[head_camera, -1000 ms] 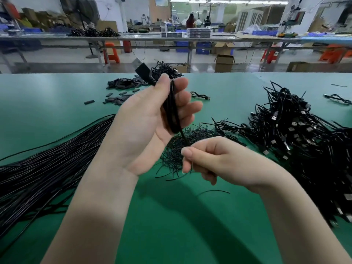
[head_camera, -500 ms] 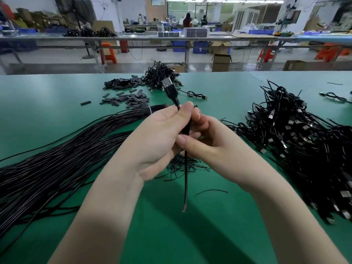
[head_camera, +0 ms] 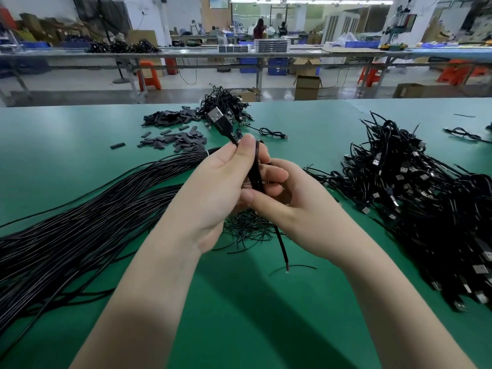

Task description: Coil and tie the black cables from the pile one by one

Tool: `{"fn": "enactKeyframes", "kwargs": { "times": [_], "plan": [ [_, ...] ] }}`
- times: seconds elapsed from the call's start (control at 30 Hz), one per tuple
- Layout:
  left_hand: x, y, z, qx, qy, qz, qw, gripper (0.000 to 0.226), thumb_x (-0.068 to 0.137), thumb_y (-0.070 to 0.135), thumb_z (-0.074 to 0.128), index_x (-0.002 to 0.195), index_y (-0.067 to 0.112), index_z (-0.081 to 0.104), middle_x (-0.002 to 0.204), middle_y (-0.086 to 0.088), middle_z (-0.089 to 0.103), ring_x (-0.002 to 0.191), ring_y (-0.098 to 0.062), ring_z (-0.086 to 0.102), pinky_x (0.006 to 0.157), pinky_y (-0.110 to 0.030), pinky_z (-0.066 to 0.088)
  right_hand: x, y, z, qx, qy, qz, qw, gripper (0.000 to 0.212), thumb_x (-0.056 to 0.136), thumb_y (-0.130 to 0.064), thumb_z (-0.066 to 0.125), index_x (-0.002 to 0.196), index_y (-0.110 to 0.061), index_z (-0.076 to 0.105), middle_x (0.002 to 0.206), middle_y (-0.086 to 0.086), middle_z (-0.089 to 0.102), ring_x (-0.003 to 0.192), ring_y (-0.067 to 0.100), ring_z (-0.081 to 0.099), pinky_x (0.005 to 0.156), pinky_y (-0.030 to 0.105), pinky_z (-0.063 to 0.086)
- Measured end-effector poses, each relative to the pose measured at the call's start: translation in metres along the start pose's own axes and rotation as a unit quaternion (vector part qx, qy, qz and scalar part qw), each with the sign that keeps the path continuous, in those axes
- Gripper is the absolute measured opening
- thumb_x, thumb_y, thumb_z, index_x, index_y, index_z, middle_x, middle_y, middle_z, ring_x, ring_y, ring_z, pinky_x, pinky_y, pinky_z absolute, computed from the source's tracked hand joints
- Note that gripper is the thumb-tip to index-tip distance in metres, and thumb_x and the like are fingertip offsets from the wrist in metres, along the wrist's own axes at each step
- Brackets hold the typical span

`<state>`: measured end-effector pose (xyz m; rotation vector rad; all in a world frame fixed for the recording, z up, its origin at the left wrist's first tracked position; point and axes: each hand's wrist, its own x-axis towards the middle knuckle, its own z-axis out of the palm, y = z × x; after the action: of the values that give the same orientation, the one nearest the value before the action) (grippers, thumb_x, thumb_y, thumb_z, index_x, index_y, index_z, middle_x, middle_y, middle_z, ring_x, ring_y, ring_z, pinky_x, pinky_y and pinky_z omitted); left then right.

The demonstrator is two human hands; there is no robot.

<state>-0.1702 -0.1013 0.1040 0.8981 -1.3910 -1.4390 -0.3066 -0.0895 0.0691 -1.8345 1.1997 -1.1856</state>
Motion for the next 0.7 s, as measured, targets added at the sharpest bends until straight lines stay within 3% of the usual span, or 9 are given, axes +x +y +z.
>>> {"fn": "enactKeyframes", "kwargs": {
  "times": [0.13,0.2,0.27,0.37,0.43,0.5,0.53,0.6,0.7],
  "plan": [
    [-0.001,0.001,-0.005,0.025,-0.034,-0.027,0.999,0.034,0.097,0.052,0.041,0.084,0.032,0.064,0.085,0.007,0.075,0.068,-0.008,0.068,0.065,-0.025,0.045,0.001,0.0,0.0,0.002,-0.014,-0.004,1.0,0.029,0.084,-0.042,0.067,0.103,-0.023,0.056,0.094,-0.001,0.067,0.086,0.0,0.063,0.076,0.028,0.05],
    [-0.001,0.0,-0.005,0.026,-0.034,-0.027,0.999,0.035,0.096,0.052,0.041,0.084,0.034,0.067,0.084,0.008,0.073,0.069,-0.009,0.067,0.069,-0.029,0.045,0.0,-0.001,0.002,-0.004,-0.031,-0.005,1.0,0.027,0.09,-0.039,0.063,0.106,-0.02,0.054,0.075,-0.013,0.066,0.071,-0.01,0.056,0.069,0.02,0.047],
    [0.001,-0.003,-0.005,0.027,-0.033,-0.031,0.999,0.037,0.097,0.051,0.039,0.086,0.033,0.069,0.082,0.007,0.071,0.068,-0.009,0.066,0.07,-0.03,0.046,0.0,-0.001,0.004,-0.033,-0.039,0.0,0.999,0.022,0.093,-0.038,0.057,0.104,-0.02,0.051,0.055,-0.021,0.052,0.058,-0.002,0.046,0.063,0.027,0.048],
    [0.006,-0.005,-0.01,-0.024,-0.043,-0.066,0.997,0.037,0.102,0.039,0.039,0.102,0.016,0.069,0.092,-0.002,0.071,0.074,-0.014,0.069,0.07,-0.031,0.057,0.003,0.004,0.002,-0.072,-0.017,0.031,0.997,0.025,0.094,-0.041,0.05,0.103,-0.018,0.052,0.058,-0.018,0.047,0.057,0.004,0.044,0.065,0.043,0.051],
    [0.008,-0.005,-0.017,-0.009,-0.047,-0.068,0.997,0.031,0.103,0.027,0.042,0.103,0.014,0.07,0.103,0.0,0.074,0.09,-0.012,0.072,0.072,-0.027,0.058,0.005,0.009,-0.002,-0.066,0.0,0.054,0.996,0.022,0.096,-0.04,0.047,0.097,-0.019,0.053,0.059,-0.015,0.048,0.054,0.004,0.044,0.06,0.039,0.047],
    [0.01,-0.007,-0.025,0.119,0.0,-0.03,0.992,0.025,0.102,0.027,0.046,0.103,0.022,0.071,0.106,0.007,0.074,0.097,-0.002,0.069,0.073,-0.02,0.057,0.007,0.015,-0.009,0.024,0.015,0.11,0.994,0.022,0.1,-0.036,0.043,0.093,-0.018,0.054,0.056,-0.014,0.043,0.048,0.006,0.039,0.05,0.032,0.039],
    [0.011,-0.008,-0.029,0.209,0.044,0.022,0.977,0.021,0.101,0.028,0.049,0.105,0.026,0.069,0.106,0.011,0.072,0.096,0.004,0.066,0.074,-0.016,0.055,0.007,0.019,-0.013,0.08,0.01,0.144,0.986,0.024,0.101,-0.035,0.041,0.094,-0.017,0.055,0.055,-0.013,0.039,0.045,0.007,0.034,0.047,0.028,0.035],
    [0.011,-0.007,-0.033,0.379,0.105,0.162,0.905,0.028,0.097,0.022,0.056,0.123,0.03,0.06,0.119,0.019,0.061,0.107,0.011,0.056,0.091,-0.01,0.045,0.006,0.026,-0.023,0.148,-0.036,0.197,0.968,0.028,0.103,-0.034,0.037,0.094,-0.016,0.057,0.056,-0.01,0.032,0.046,0.01,0.026,0.044,0.024,0.028],
    [0.011,-0.014,-0.022,0.568,-0.023,0.259,0.781,0.07,0.088,0.019,0.065,0.149,0.033,0.033,0.154,0.011,0.029,0.145,-0.011,0.019,0.12,-0.031,0.012,-0.002,0.033,-0.029,0.2,-0.134,0.239,0.941,0.031,0.103,-0.032,0.035,0.084,-0.021,0.057,0.058,-0.004,0.025,0.046,0.012,0.016,0.043,0.022,0.024]
  ]
}}
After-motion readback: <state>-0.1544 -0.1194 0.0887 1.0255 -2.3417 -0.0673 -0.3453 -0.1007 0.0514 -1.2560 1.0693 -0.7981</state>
